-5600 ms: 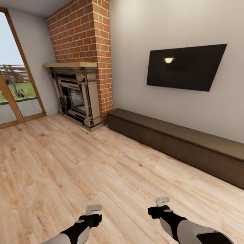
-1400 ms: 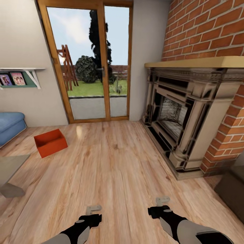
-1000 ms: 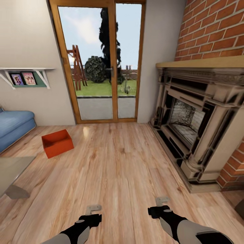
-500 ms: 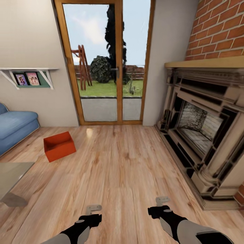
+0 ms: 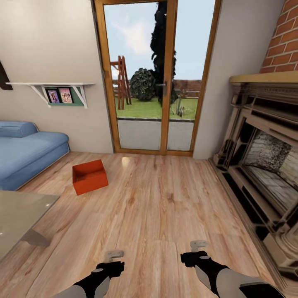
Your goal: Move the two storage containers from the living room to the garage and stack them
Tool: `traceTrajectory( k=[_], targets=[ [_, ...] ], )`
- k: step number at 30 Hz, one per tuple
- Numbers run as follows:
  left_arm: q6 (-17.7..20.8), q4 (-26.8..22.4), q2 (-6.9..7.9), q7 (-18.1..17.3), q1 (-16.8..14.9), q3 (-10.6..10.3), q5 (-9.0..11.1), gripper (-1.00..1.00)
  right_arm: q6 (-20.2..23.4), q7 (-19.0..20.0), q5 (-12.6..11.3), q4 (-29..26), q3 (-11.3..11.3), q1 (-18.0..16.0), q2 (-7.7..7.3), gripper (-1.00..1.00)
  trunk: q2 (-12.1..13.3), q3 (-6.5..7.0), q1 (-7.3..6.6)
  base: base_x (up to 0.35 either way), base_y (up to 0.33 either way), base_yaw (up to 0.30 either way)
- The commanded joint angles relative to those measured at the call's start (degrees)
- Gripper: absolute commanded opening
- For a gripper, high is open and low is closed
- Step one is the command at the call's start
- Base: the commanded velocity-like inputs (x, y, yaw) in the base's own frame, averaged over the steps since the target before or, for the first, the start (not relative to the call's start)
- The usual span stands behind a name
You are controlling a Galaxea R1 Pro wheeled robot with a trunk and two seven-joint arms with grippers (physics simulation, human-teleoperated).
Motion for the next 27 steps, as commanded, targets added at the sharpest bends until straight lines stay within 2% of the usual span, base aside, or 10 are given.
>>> traceTrajectory(
  k=[1,11,27],
  targets=[
    [-0.23,0.09,-0.03,0.1,-0.04,0.3,0.05,1.0,-0.22,-0.23,0.12,0.14,0.4,-0.06,0.02,1.0,-0.03,-0.05,0.0,0.044,0.0,0.289],
    [-0.2,0.11,-0.02,0.1,-0.04,0.3,0.05,1.0,-0.2,-0.2,0.12,0.14,0.4,-0.06,0.02,1.0,-0.03,-0.05,0.0,0.101,0.0,0.246],
    [-0.2,0.08,-0.02,0.1,-0.03,0.3,0.05,1.0,-0.2,-0.18,0.12,0.14,0.4,-0.06,0.02,1.0,-0.03,-0.05,0.0,0.33,0.0,0.017]
  ],
)
